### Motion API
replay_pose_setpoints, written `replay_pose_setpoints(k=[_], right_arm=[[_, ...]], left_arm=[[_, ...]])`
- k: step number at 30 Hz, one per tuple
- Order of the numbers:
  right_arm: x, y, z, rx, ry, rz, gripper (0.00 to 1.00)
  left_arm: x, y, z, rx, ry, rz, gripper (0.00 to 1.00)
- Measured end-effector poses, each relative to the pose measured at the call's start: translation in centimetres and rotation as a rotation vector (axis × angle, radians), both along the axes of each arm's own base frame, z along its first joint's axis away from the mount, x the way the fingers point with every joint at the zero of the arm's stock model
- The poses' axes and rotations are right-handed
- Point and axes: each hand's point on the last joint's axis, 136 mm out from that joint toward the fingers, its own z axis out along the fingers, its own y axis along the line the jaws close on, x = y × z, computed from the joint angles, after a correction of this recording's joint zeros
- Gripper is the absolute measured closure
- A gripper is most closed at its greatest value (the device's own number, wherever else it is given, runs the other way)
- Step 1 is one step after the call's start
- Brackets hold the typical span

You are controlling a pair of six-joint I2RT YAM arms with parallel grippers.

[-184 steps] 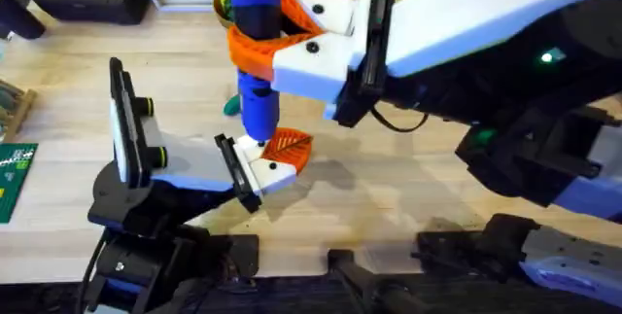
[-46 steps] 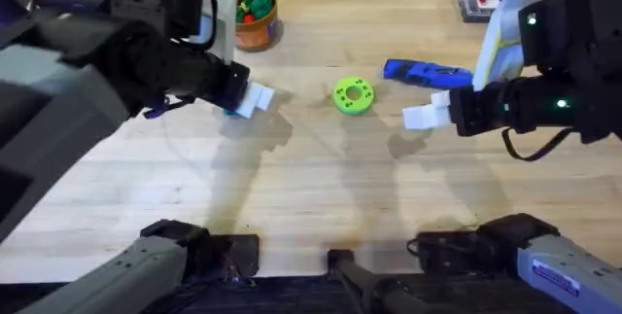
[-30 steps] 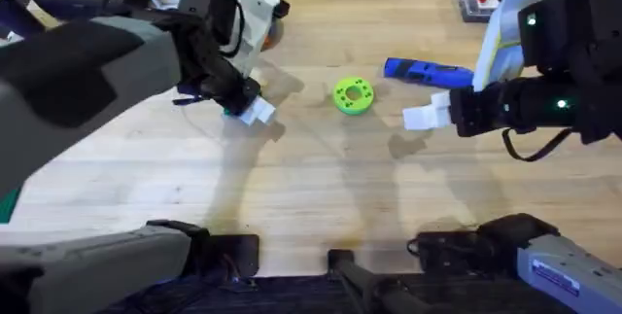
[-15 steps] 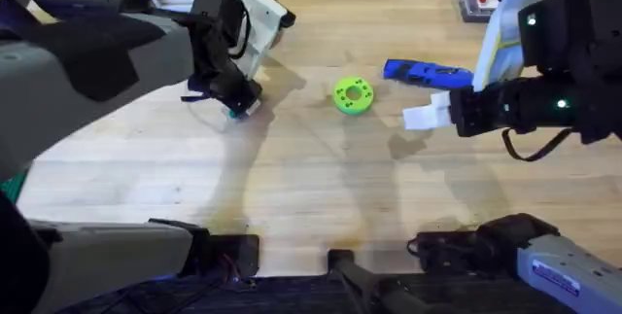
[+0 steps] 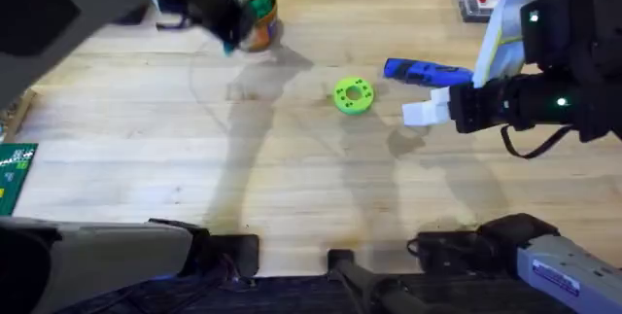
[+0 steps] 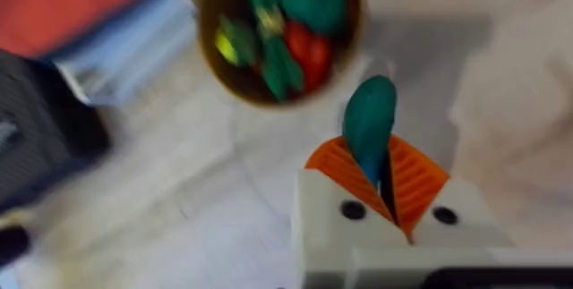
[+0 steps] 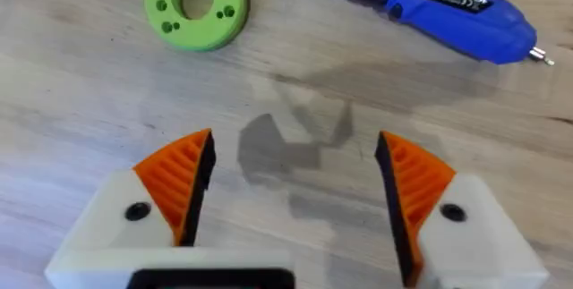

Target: Pick up the gripper from the table and insert it into the empty holder that is missing its gripper. Then pick up a screw, insert it into the mounting hole, and use the screwdriver to tighten it. Finally, clean up the table by picking up the vegetable and placing it into the bucket.

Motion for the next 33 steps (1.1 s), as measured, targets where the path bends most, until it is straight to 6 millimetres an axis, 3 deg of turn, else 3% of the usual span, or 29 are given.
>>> replay_pose_setpoints(k=[4, 9, 12, 19, 26, 27, 32, 33], right_arm=[[0.3, 0.1, 0.2, 0.004, -0.016, 0.0, 0.007], [0.4, 0.1, 0.2, 0.004, -0.017, 0.0, 0.007], [0.4, 0.1, 0.2, 0.004, -0.017, 0.0, 0.009], [0.4, 0.1, 0.2, 0.004, -0.016, 0.0, 0.009], [0.4, 0.1, 0.2, 0.004, -0.017, 0.0, 0.01], [0.4, 0.1, 0.2, 0.004, -0.017, 0.0, 0.009], [0.6, 0.1, 0.3, 0.001, -0.03, 0.011, 0.007], [0.7, 0.2, 0.4, 0.0, -0.036, 0.014, 0.007]], left_arm=[[4.2, -0.9, 4.0, -0.045, -0.211, 0.001, 0.979], [7.1, -1.5, 5.9, -0.099, -0.347, 0.031, 0.979], [8.7, -1.7, 5.3, -0.139, -0.369, 0.073, 0.979], [11.0, -0.7, 0.7, -0.229, -0.314, 0.302, 0.979], [11.6, 0.8, 0.9, -0.296, -0.357, 0.508, 0.979], [11.6, 0.8, 0.9, -0.301, -0.357, 0.523, 0.936], [11.3, 1.1, 0.6, -0.326, -0.343, 0.579, 0.157], [11.2, 1.1, 0.5, -0.332, -0.341, 0.587, 0.056]])
